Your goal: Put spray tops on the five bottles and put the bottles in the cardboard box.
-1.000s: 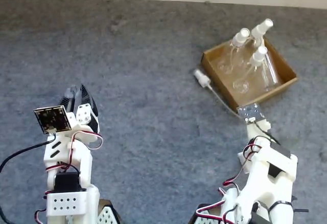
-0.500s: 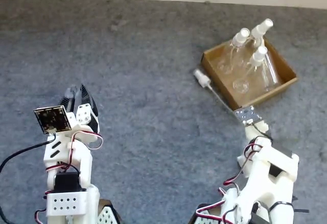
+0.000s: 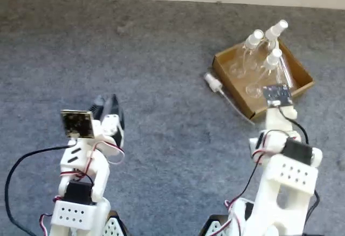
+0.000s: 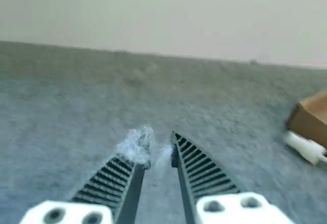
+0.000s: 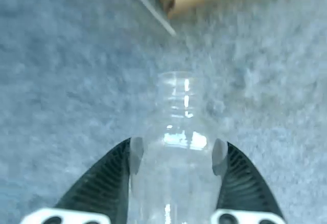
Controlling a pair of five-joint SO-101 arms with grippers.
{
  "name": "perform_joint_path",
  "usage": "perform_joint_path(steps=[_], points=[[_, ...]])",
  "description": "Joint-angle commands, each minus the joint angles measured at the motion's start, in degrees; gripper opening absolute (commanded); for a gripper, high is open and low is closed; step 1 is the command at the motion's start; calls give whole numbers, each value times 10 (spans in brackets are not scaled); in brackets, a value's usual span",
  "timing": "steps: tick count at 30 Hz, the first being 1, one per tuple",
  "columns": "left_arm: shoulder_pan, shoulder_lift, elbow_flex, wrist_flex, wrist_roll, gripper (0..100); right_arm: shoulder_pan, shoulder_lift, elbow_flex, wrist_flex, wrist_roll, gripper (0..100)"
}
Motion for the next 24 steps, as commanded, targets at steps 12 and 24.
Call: perform_joint_path(steps=[12, 24], points=[[63, -2, -97, 206, -4, 34, -228, -262, 162, -141, -222, 131], [117, 15, -230, 313, -55, 34, -196, -269, 251, -210, -231, 131]])
